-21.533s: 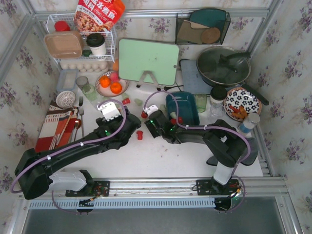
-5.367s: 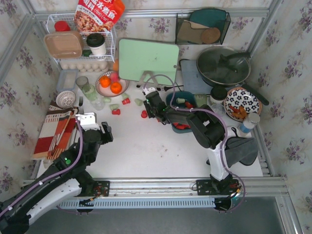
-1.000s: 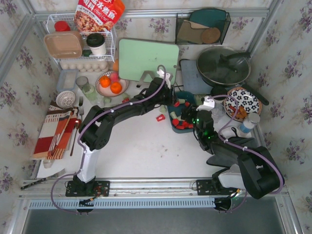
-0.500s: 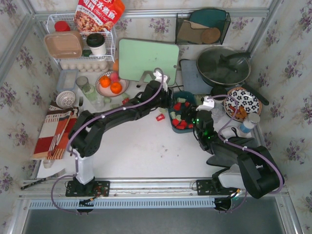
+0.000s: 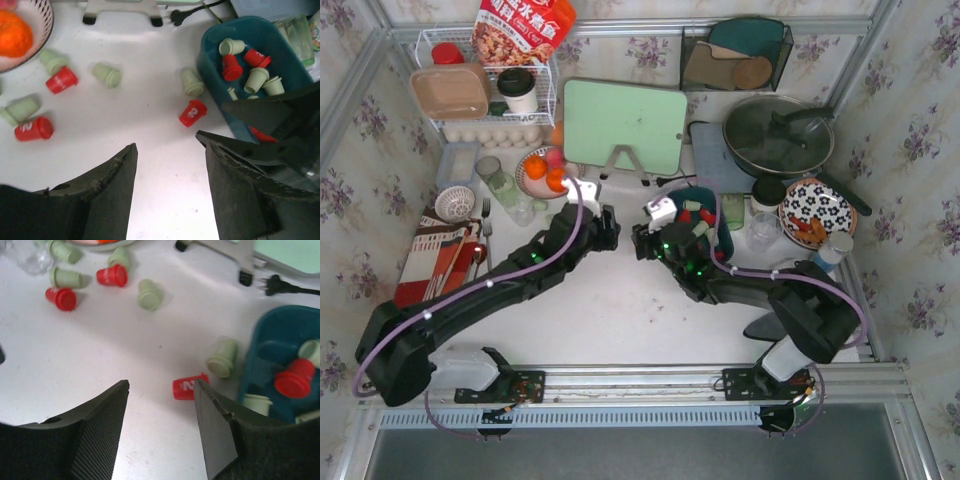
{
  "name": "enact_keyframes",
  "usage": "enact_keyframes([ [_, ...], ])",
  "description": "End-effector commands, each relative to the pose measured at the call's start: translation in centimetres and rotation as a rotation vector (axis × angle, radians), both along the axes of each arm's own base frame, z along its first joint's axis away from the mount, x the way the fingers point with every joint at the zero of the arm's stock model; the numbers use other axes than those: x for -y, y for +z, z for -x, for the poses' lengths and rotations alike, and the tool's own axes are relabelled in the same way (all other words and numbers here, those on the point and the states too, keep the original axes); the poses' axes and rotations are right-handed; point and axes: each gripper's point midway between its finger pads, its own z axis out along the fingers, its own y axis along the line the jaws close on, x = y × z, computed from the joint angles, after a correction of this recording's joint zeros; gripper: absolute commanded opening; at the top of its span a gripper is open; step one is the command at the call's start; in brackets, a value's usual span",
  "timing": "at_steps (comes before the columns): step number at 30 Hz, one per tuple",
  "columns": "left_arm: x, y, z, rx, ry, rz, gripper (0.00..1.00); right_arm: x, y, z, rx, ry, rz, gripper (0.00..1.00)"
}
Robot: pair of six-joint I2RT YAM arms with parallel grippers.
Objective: Mix the coffee capsules in the storage basket
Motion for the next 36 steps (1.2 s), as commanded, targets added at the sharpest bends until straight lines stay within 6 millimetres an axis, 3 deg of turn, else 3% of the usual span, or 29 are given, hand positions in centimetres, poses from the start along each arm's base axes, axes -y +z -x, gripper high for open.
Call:
enact_keyframes([
  [1,-3.0,-1.3,2.0,-0.047,0.074,-0.010,0.60,-1.0,-1.9,-0.5,-0.015,0.025,0.176,0.64],
  [10,-7.9,-1.1,5.3,-0.048,0.162,0.003,0.60,-1.8,-7.6,-1.9,-0.186,0.014,0.352,0.71],
  [15,-10.3,-0.6,6.8,-0.036,0.204,0.005,0.60,-2.0,-9.3,-2.4,-0.226,0.010,0.403,0.71],
  [25,-12.9,-0.7,8.3,-0.011,0.248,0.018,0.60,-1.0,-9.2,-3.2,-0.204,-0.050,0.443,0.71],
  [36,-12.5,-1.0,7.7,-0.010,0.247,-0.009,0.62,-0.4,-8.5,-2.6,-0.232,-0.066,0.449,0.71],
])
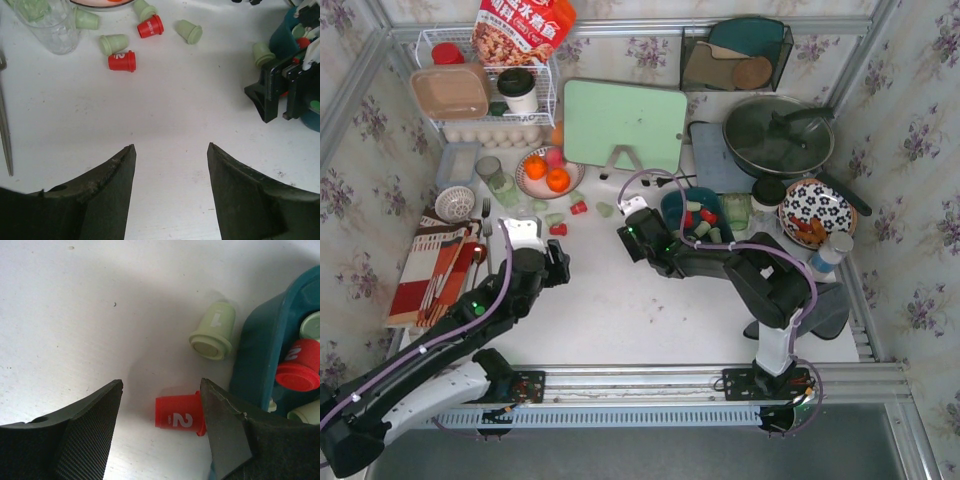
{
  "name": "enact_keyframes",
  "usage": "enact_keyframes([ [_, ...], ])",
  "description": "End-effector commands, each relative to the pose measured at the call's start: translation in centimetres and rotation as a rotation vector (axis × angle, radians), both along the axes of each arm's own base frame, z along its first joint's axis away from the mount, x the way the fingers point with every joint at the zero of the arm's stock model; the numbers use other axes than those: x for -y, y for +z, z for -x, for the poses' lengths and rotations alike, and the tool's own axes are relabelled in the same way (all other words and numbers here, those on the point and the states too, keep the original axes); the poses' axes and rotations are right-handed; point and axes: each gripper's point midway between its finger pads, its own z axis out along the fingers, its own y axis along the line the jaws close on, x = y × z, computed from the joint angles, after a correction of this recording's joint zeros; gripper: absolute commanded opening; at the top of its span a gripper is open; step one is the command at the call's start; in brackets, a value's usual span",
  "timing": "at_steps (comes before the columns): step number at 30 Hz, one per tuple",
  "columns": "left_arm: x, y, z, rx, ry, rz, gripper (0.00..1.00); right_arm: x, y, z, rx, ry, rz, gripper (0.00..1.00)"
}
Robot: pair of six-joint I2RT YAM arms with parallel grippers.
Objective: Mix the coffee capsules in the storage basket
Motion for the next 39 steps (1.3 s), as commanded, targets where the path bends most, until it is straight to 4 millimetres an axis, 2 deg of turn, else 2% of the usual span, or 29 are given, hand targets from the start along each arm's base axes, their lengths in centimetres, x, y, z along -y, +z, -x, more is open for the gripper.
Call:
enact_keyframes([
  [1,0.2,0.1,-0.6,0.009,0.009,-0.014,0.62,0.6,0.7,0.2,0.003,-0.044,-0.011,0.71],
  [7,0.8,-0.6,-0.8,-0.008,-0.007,-0.019,0.62,2.1,0.9,-0.3,0.033,-0.117,0.039,0.72],
  [13,0.6,-1.0,-0.7,-0.013,0.004,-0.020,0.62,3.0,-0.7,-0.3,-0.001,-0.159,0.103,0.72],
  [21,0.5,-0.9,-0.6,-0.010,0.005,-0.009,0.62,2.9,-1.5,-0.1,-0.044,-0.157,0.085,0.70],
  [24,0.5,-1.1,-0.5,-0.013,0.007,-0.006,0.62,2.5,-1.5,0.1,-0.059,-0.143,0.059,0.66],
  [29,0.3,-1.0,-0.5,-0.010,0.014,-0.001,0.62,1.8,-0.9,0.3,-0.067,-0.122,0.016,0.44],
  [33,0.3,-1.0,-0.5,-0.008,0.015,0.003,0.62,1.4,0.4,0.4,-0.037,-0.106,-0.042,0.42],
  [37,0.4,-1.1,-0.6,-0.010,0.015,0.000,0.62,1.3,3.6,0.7,0.059,-0.088,-0.147,0.36],
  [39,0.6,-1.3,-0.7,-0.017,0.014,-0.003,0.62,2.1,6.3,0.8,0.148,-0.110,-0.224,0.35],
])
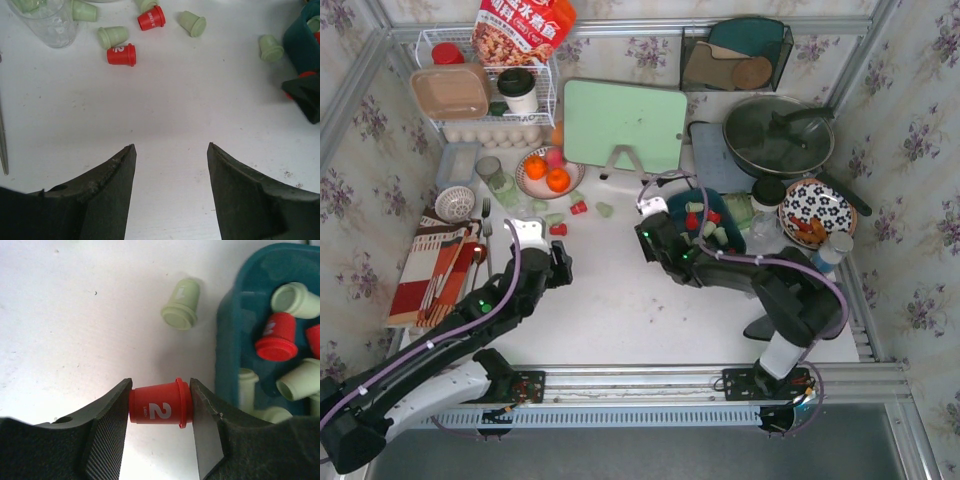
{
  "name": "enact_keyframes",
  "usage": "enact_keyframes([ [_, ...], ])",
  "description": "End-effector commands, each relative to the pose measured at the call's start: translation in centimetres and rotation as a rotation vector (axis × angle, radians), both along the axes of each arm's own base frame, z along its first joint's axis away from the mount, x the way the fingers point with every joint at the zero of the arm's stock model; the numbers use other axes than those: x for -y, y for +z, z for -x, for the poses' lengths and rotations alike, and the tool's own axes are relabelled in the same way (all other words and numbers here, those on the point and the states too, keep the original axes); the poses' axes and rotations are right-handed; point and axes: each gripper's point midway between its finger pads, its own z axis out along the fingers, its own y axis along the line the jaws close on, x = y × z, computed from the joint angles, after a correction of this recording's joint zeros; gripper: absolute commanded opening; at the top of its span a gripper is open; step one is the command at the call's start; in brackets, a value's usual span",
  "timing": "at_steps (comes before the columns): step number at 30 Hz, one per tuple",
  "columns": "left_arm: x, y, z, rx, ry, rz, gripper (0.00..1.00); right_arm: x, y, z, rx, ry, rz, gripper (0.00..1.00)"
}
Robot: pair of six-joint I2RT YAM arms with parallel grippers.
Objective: Mix the coffee capsules in the storage basket
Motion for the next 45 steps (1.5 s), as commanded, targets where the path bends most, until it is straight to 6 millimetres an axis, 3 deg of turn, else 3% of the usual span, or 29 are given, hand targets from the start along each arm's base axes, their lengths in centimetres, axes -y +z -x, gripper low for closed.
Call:
enact_keyframes([
  [1,0.4,0.2,-0.5,0.006,0.010,0.014,0.62,0.2,5.5,-0.5,0.201,-0.036,-0.178,0.35],
  [3,0.6,0.0,-0.6,-0.001,0.006,0.013,0.62,1.9,8.5,-0.2,0.308,-0.092,-0.237,0.35],
  [5,0.9,-0.1,-0.8,-0.005,0.004,0.013,0.62,4.2,9.9,0.2,0.393,-0.172,-0.262,0.35],
  [8,1.5,-0.1,-1.1,-0.014,-0.006,0.015,0.62,8.5,10.4,0.6,0.495,-0.352,-0.237,0.35],
  [11,2.2,-0.1,-1.3,-0.022,-0.023,0.019,0.62,11.0,9.2,0.3,0.490,-0.470,-0.216,0.37],
  [17,3.7,-0.3,-2.1,-0.037,-0.048,0.023,0.62,13.5,5.7,-0.2,0.381,-0.655,-0.319,0.39],
  [20,4.8,-0.5,-2.7,-0.045,-0.067,0.025,0.62,13.8,5.4,0.0,0.369,-0.692,-0.372,0.42],
  [26,8.0,-1.2,-4.3,-0.086,-0.125,0.026,0.62,13.1,5.0,-0.3,0.336,-0.649,-0.378,0.68],
  [32,11.8,-1.1,-7.3,-0.102,-0.160,0.022,0.62,13.0,5.2,-0.5,0.330,-0.623,-0.391,0.73],
  [38,16.4,-3.7,-11.2,-0.158,-0.205,-0.019,0.62,13.3,6.4,-0.1,0.380,-0.602,-0.432,0.73],
  [39,17.1,-3.3,-12.0,-0.146,-0.210,-0.006,0.62,13.4,6.6,0.0,0.388,-0.602,-0.439,0.73],
  [45,20.4,-6.4,-15.6,-0.182,-0.256,0.010,0.59,13.5,7.5,0.3,0.412,-0.590,-0.466,0.73],
])
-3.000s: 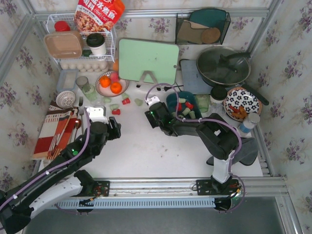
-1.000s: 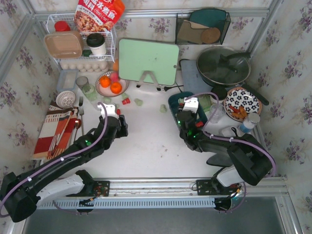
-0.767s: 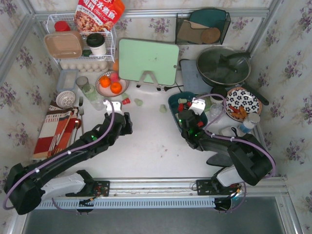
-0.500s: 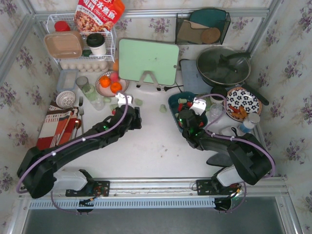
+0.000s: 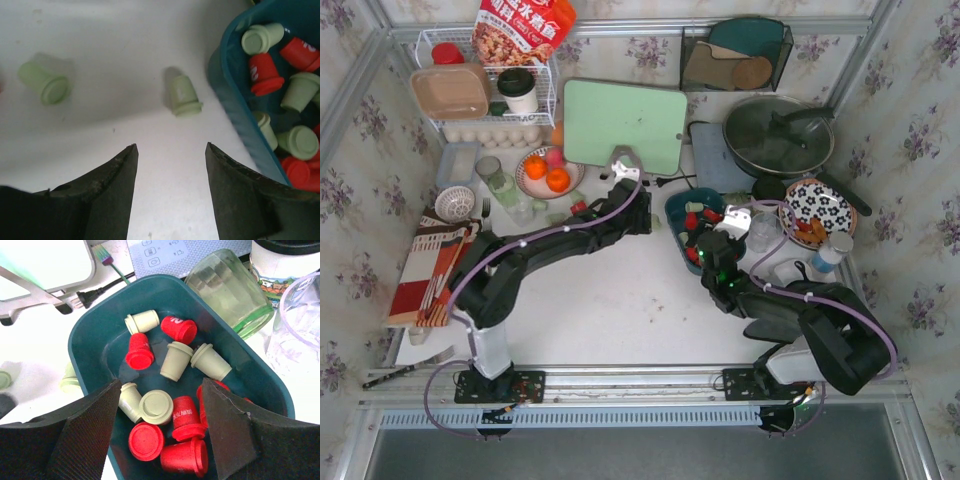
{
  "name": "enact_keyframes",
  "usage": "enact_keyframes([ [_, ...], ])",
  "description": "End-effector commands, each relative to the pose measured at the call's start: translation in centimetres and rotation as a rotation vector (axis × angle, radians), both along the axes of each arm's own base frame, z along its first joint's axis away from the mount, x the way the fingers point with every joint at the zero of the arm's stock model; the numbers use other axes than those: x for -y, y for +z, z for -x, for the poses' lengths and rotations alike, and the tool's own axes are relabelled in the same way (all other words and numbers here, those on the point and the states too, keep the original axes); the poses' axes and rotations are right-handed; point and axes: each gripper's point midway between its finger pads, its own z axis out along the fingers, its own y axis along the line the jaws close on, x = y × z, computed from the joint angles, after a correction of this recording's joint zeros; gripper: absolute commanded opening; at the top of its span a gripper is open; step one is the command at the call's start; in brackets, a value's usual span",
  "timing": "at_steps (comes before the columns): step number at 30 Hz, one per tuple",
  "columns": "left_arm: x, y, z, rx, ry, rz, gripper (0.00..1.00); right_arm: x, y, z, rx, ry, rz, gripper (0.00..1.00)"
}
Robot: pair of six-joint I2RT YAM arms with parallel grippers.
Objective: Mix the coffee capsules in the storage basket
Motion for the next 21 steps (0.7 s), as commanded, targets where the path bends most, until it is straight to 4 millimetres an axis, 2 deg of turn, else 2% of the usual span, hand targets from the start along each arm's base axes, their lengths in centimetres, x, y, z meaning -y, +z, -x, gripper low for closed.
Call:
enact_keyframes([
  [1,2.5,-0.6,-2.2,0.002,-0.058,0.041,0.59,-0.2,1.6,-0.3,0.061,0.002,-0.026,0.73],
  [9,4.7,-3.6,-4.7,-0.043,-0.087,0.007,0.59,-0.6,1.9,-0.3,0.069,0.029,-0.035,0.73],
  [15,4.7,-6.2,-5.6,-0.087,-0.067,-0.063,0.59,-0.9,2.0,-0.4,0.071,0.045,-0.037,0.73],
  [21,3.2,-8.1,-5.7,-0.149,0.002,-0.156,0.59,-1.1,2.2,-0.3,0.074,0.058,-0.040,0.73],
])
